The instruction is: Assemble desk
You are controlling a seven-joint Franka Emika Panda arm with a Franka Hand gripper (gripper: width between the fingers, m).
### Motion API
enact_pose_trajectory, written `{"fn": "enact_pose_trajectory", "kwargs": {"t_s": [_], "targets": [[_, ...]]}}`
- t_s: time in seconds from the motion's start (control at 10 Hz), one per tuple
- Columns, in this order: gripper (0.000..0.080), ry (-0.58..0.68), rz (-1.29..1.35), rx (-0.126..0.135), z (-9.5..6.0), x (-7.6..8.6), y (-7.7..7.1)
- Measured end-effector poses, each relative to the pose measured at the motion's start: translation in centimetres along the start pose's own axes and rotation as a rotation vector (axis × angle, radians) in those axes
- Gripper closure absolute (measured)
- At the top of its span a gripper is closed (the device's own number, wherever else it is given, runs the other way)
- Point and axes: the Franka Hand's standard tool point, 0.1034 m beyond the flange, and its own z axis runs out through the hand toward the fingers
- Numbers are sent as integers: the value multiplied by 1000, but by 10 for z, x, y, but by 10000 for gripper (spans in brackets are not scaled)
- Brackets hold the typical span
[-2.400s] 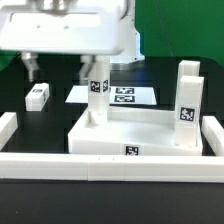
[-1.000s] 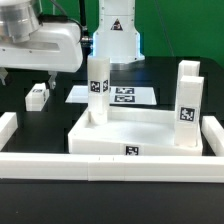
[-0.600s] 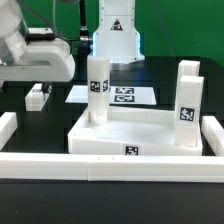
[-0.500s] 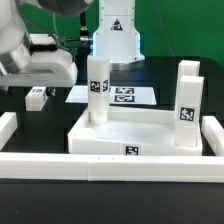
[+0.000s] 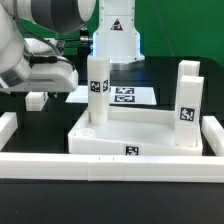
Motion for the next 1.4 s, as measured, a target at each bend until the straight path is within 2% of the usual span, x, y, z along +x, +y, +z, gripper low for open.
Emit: {"fn": "enact_pose_trajectory", "kwargs": {"t_s": [0.1, 0.3, 0.6, 0.7, 0.9, 1.1, 1.4], "targets": [[151, 0, 0, -8, 10, -6, 3], [151, 11, 6, 5, 13, -14, 13], [151, -46, 10, 17, 20, -16, 11], [151, -108, 15, 19, 23, -19, 11], [151, -238, 21, -41, 28, -17, 22], [151, -295, 26, -44, 34, -16, 22], [151, -295, 25, -47, 46, -15, 20]]}}
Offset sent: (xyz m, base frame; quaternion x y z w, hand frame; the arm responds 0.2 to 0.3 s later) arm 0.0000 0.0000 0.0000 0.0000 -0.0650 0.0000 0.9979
